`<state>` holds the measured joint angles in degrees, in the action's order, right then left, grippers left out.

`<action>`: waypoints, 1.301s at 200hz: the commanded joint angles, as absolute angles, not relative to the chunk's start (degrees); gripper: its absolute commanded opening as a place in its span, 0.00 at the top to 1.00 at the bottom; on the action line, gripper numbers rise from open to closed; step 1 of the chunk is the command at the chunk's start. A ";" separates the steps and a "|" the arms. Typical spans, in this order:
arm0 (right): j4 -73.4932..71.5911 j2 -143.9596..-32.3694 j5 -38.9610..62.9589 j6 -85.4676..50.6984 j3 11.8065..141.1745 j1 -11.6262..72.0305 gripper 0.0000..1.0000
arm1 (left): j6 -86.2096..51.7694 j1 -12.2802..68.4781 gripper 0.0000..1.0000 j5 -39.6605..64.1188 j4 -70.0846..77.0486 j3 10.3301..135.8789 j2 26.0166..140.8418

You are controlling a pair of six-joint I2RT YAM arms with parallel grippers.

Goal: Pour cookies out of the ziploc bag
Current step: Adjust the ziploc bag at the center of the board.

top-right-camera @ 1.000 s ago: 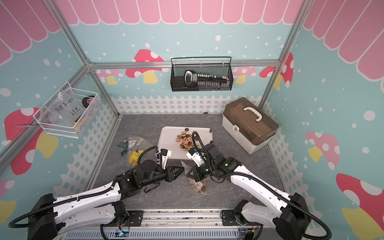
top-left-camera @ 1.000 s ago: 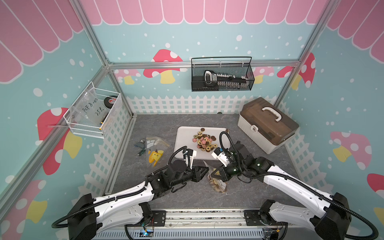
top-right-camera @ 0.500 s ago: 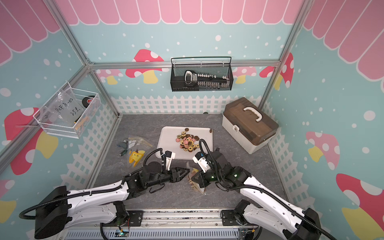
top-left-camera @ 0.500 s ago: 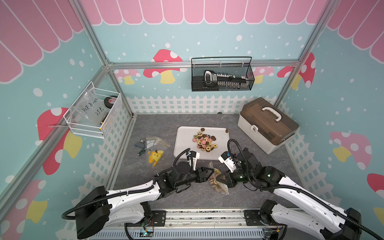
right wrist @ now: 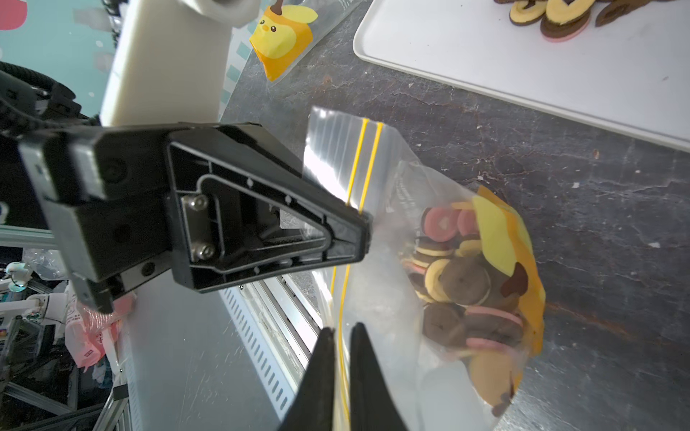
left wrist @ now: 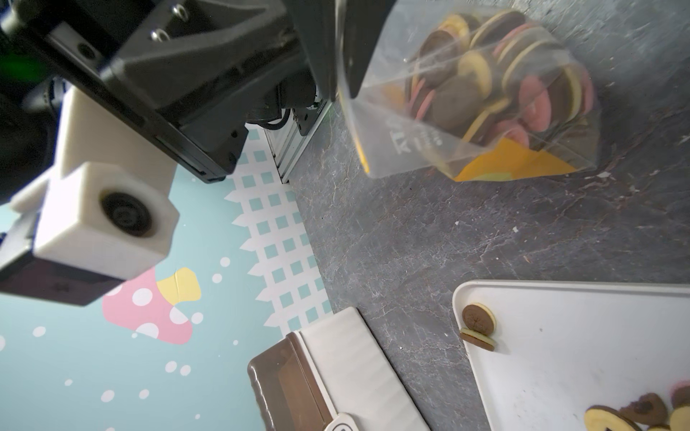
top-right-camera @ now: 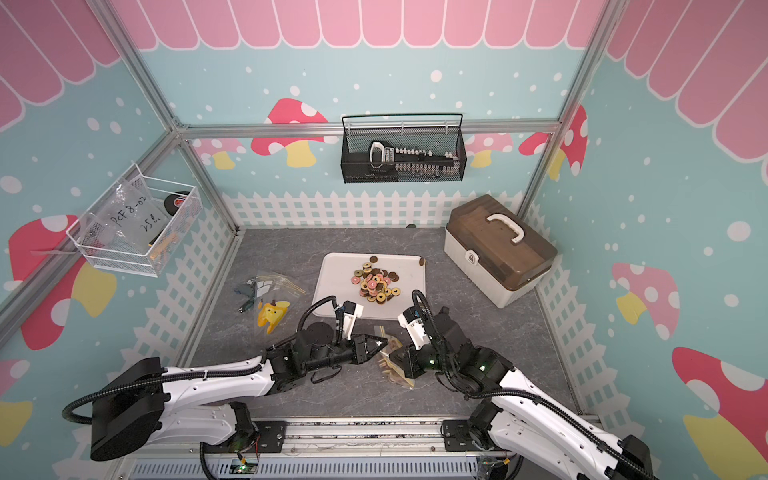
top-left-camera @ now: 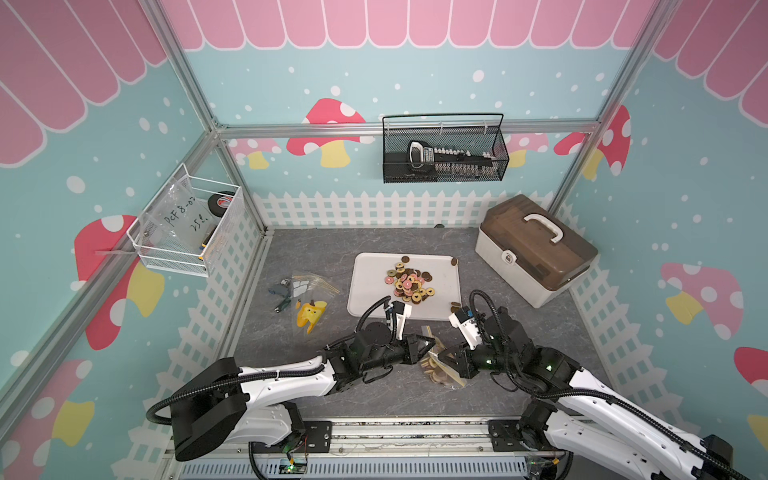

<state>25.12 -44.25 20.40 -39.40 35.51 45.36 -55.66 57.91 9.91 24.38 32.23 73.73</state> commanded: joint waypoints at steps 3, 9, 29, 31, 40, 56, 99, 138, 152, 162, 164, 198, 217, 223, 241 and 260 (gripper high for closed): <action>23.57 -44.02 23.54 -39.25 36.79 44.76 0.76 | -52.56 58.18 1.00 10.61 22.97 36.33 72.01; 24.37 -44.41 25.12 -38.35 37.53 43.84 0.75 | -51.67 58.01 1.00 10.84 22.30 37.01 71.98; 27.11 -45.90 30.41 -35.84 40.24 39.59 0.74 | -49.68 56.56 1.00 13.33 21.77 38.80 72.82; 27.37 -45.99 30.80 -35.68 40.49 39.21 0.74 | -49.53 56.31 1.00 13.84 21.81 38.92 72.96; 28.19 -46.20 32.04 -34.97 41.64 38.16 0.74 | -49.27 55.00 1.00 16.27 22.09 39.66 73.50; 29.50 -46.20 33.28 -34.33 43.60 37.15 0.74 | -48.12 52.61 1.00 20.26 19.84 41.97 73.95; 30.67 -45.46 33.33 -34.10 45.57 36.33 0.73 | -38.81 48.35 1.00 29.82 -2.30 55.42 76.80; 29.82 -46.87 31.89 -34.02 43.66 36.22 0.73 | -37.40 46.24 1.00 37.27 -4.95 57.95 83.48; 29.74 -46.96 31.51 -34.01 43.49 36.15 0.73 | -38.95 45.99 1.00 39.06 -2.65 57.23 85.10; 29.83 -46.80 31.67 -34.01 43.91 36.14 0.73 | -40.53 45.97 1.00 40.81 -0.75 56.83 85.50; 29.85 -46.70 31.65 -34.01 44.00 36.17 0.73 | -40.87 46.03 1.00 41.25 -0.32 56.72 85.45; 31.54 -46.32 31.38 -33.58 46.28 36.05 0.73 | -42.73 46.07 1.00 42.36 -2.39 56.86 81.29; 31.51 -46.37 31.30 -33.57 46.41 36.07 0.73 | -42.80 45.97 1.00 40.73 -6.13 56.65 78.79; 31.46 -46.50 31.29 -33.49 46.34 36.08 0.73 | -42.89 46.01 1.00 40.36 -7.00 56.48 78.43; 30.01 -46.79 31.63 -34.13 45.49 36.06 0.73 | -42.80 45.57 1.00 40.17 -8.03 55.95 79.03; 28.02 -47.32 32.14 -35.18 44.23 36.10 0.73 | -42.67 45.05 1.00 40.08 -7.55 55.47 81.84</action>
<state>30.13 -46.89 31.55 -34.63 44.86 36.36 -42.24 46.04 39.53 -6.81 56.23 79.44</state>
